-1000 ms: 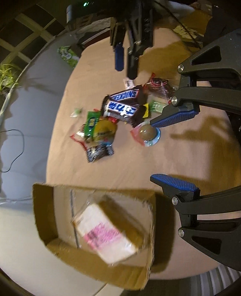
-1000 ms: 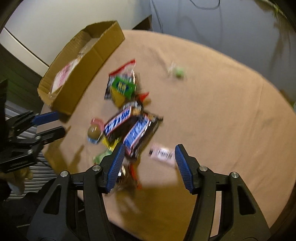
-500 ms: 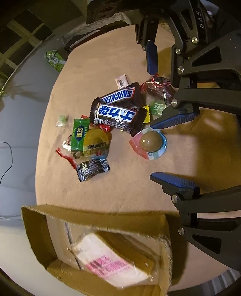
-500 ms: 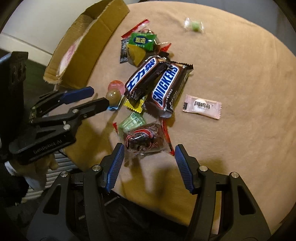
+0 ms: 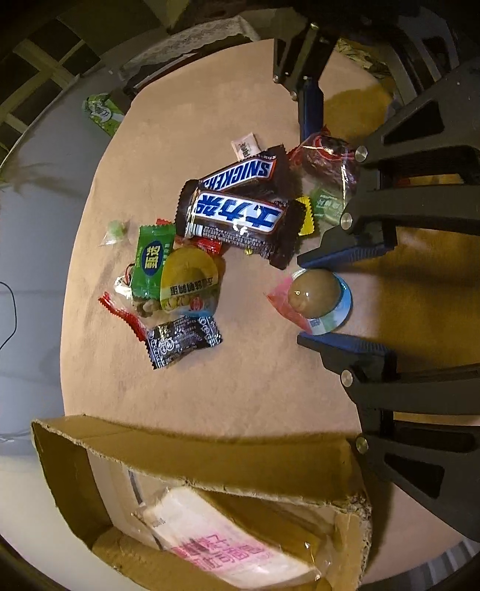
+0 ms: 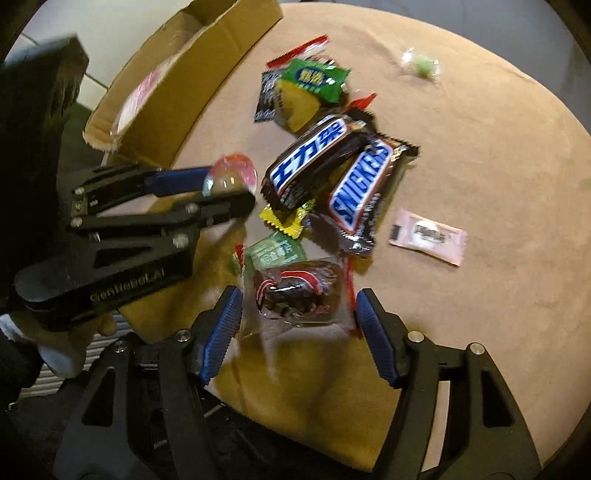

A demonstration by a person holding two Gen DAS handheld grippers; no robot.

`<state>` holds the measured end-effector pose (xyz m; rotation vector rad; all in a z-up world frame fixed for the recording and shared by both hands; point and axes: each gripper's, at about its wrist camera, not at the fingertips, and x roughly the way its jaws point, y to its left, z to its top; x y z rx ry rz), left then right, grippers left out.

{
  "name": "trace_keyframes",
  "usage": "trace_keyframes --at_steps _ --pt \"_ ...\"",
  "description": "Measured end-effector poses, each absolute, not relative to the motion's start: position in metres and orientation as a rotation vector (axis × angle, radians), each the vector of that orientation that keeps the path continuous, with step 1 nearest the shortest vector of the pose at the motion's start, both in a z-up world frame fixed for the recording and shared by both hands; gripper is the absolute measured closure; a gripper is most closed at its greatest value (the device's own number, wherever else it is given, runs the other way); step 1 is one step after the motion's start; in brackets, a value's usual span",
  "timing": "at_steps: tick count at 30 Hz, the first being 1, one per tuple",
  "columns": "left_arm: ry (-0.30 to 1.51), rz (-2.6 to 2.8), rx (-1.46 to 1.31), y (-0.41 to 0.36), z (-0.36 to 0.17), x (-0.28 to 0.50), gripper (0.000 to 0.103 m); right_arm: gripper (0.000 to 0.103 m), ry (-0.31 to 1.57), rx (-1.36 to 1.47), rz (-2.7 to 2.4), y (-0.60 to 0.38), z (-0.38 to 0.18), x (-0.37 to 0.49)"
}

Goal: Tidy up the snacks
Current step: 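Grasp the chocolate egg with the left tool while the right tool grasps the red-wrapped chocolate, then carry both candies into the box and open both tools to drop them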

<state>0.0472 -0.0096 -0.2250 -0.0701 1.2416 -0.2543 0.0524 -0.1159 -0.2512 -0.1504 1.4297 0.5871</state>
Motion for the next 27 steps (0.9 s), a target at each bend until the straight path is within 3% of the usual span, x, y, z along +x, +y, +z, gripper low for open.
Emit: trace_keyframes --at_steps 13,27 --pt "1.221 -0.25 -0.091 0.002 -0.221 0.036 0.072 0.048 1.395 -0.156 0.598 -0.109 -0.246 0.043" --pt "1.179 -0.242 -0.141 0.021 -0.196 0.024 0.072 0.049 1.346 -0.085 0.615 -0.148 -0.207 0.049"
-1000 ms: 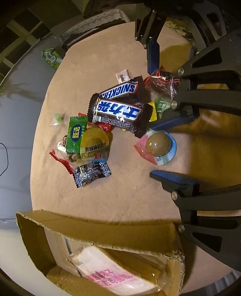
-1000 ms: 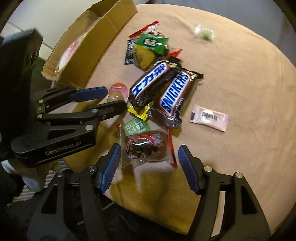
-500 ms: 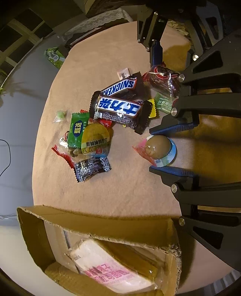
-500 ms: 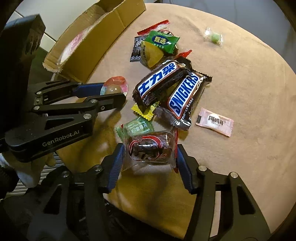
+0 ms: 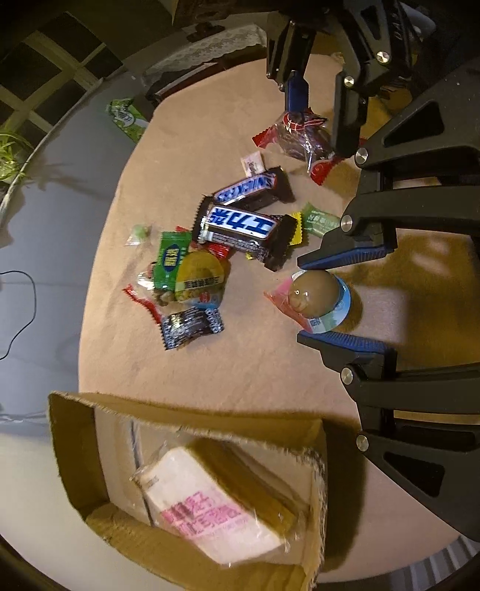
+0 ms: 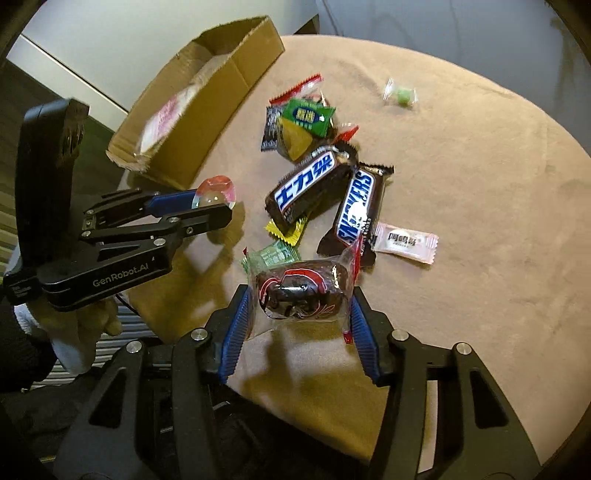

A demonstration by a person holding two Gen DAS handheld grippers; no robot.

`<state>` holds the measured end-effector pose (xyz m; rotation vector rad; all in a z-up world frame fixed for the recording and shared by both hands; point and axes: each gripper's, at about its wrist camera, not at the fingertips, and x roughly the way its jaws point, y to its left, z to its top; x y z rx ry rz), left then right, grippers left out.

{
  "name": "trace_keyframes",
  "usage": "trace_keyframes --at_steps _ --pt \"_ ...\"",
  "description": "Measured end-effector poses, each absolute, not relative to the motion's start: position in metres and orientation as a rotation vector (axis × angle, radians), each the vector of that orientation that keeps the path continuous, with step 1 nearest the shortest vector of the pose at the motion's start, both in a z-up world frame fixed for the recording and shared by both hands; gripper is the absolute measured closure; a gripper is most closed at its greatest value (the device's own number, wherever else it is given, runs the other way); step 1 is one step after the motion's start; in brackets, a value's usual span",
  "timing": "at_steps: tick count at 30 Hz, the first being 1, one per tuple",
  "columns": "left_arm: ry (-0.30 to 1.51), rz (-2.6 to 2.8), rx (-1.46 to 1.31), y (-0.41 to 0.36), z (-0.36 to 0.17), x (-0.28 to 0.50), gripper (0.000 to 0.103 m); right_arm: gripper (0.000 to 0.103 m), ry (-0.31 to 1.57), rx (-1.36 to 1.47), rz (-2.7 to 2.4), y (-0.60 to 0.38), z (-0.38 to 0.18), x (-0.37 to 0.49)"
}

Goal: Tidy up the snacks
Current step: 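Carry both candies into the box and open both tools to drop them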

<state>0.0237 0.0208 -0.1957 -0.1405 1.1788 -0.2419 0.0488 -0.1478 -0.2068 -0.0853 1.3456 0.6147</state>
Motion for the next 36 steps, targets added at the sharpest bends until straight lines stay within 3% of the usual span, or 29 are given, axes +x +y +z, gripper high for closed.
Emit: trace_keyframes --at_steps 15,36 --pt "1.074 -0.145 -0.2 0.061 -0.154 0.019 0.072 0.049 1.241 -0.102 0.69 -0.118 -0.163 0.073" --pt "1.031 0.027 -0.253 0.131 -0.146 0.025 0.072 0.048 1.148 -0.232 0.772 -0.02 -0.145 0.146"
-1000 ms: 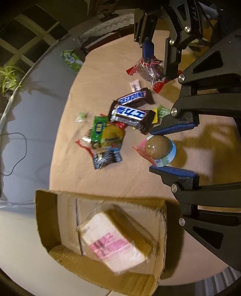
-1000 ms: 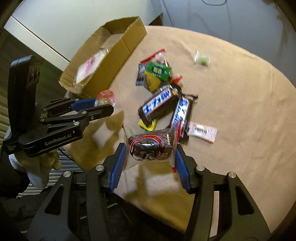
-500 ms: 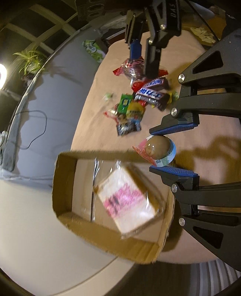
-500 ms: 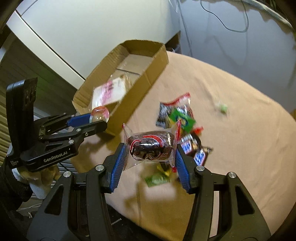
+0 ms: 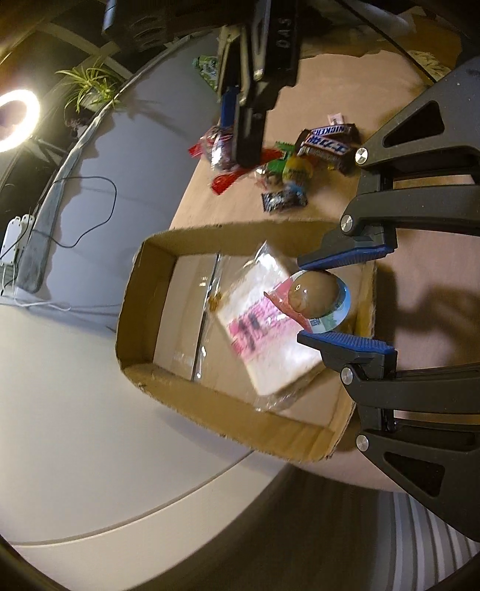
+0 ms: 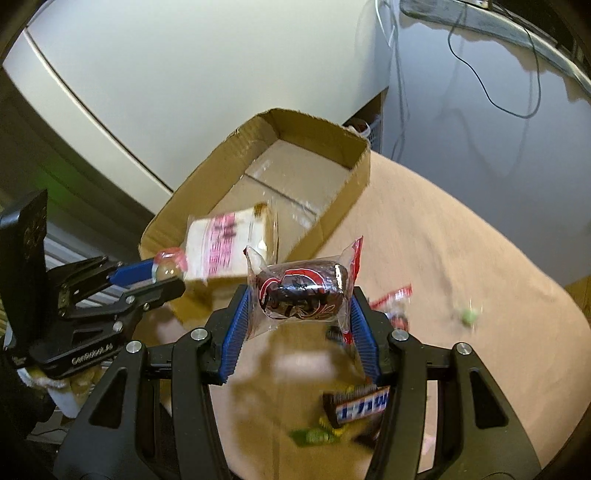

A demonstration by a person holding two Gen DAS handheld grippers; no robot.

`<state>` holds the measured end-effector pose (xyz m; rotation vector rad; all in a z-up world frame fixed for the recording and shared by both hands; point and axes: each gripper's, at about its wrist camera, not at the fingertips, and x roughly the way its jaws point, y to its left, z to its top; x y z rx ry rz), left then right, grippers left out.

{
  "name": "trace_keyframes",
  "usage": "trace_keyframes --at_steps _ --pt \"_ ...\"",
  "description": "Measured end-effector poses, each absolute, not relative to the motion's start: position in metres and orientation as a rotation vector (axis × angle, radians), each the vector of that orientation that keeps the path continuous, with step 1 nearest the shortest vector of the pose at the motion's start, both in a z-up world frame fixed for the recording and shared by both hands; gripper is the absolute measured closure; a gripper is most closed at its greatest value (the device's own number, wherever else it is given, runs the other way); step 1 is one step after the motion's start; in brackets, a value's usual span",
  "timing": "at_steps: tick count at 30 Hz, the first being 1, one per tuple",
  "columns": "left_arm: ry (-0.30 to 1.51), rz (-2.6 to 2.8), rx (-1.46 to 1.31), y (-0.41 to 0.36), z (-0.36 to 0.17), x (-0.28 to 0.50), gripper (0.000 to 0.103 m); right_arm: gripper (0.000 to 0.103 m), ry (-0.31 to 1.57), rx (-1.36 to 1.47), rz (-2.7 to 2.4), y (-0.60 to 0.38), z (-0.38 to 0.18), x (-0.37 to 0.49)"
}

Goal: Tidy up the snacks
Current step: 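Carry both candies into the box and open both tools to drop them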

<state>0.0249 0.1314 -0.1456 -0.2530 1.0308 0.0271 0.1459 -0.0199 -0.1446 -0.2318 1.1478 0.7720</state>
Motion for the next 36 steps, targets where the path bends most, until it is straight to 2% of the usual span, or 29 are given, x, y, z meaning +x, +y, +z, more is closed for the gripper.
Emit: trace_keyframes --at_steps 23,30,33,36 --pt "1.058 0.072 -0.277 0.152 -0.159 0.048 0.071 0.046 1.165 -0.319 0.782 0.057 -0.174 0.203" --pt "1.051 0.087 -0.286 0.155 -0.156 0.048 0.071 0.042 1.148 -0.348 0.791 0.064 -0.174 0.203" --pt "1.052 0.095 -0.293 0.158 -0.156 0.048 0.068 0.033 1.136 -0.356 0.785 0.064 -0.172 0.202" --pt "1.048 0.095 -0.294 0.158 -0.155 0.047 0.068 0.033 1.129 -0.349 0.786 0.062 -0.167 0.202"
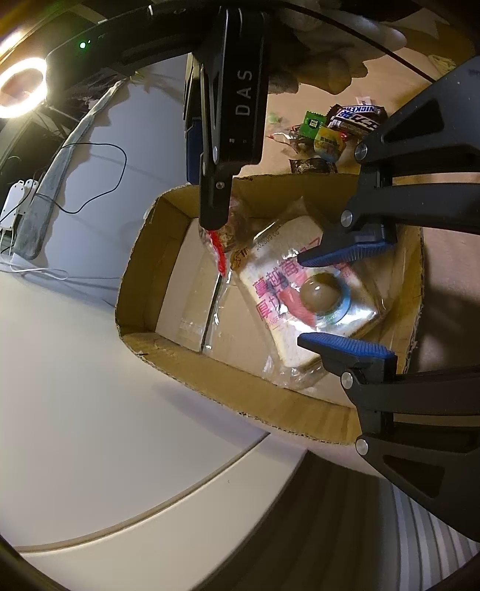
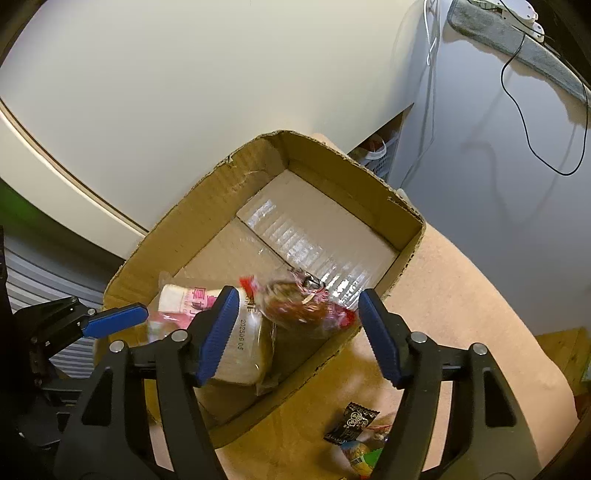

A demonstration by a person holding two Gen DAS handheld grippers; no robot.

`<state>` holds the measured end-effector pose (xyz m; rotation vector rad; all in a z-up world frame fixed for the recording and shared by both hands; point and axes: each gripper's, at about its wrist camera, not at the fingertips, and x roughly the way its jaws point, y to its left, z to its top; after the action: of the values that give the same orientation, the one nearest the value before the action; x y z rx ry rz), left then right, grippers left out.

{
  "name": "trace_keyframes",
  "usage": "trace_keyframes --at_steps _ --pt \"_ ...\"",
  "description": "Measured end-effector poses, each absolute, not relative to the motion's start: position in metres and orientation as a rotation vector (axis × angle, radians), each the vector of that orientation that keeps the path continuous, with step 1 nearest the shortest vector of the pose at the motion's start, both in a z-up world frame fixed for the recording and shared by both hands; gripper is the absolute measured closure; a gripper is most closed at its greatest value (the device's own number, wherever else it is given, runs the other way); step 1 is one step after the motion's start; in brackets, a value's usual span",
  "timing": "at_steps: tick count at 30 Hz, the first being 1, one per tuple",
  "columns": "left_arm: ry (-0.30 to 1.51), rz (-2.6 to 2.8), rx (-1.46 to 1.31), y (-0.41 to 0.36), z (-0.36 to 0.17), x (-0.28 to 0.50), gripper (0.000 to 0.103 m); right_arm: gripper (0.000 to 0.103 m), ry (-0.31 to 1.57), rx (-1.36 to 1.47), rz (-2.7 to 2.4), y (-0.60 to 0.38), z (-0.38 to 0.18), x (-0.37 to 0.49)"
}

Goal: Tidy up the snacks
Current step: 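Carry both candies into the box and open both tools to drop them, then move both tools back over the remaining snack pile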

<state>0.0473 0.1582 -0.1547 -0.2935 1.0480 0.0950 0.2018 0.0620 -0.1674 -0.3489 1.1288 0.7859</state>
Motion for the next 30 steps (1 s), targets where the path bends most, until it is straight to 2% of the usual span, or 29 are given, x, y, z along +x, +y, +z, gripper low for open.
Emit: trace_keyframes --at_steps 18,30 --pt "1.02 0.039 -0.271 0.134 -0.137 0.044 0.068 0.033 1.097 -0.323 0.77 0.027 -0.139 0.193" --pt "1.039 -0.094 -0.239 0.077 -0.137 0.039 0.068 0.033 1.124 -0.248 0.654 -0.077 -0.134 0.175"
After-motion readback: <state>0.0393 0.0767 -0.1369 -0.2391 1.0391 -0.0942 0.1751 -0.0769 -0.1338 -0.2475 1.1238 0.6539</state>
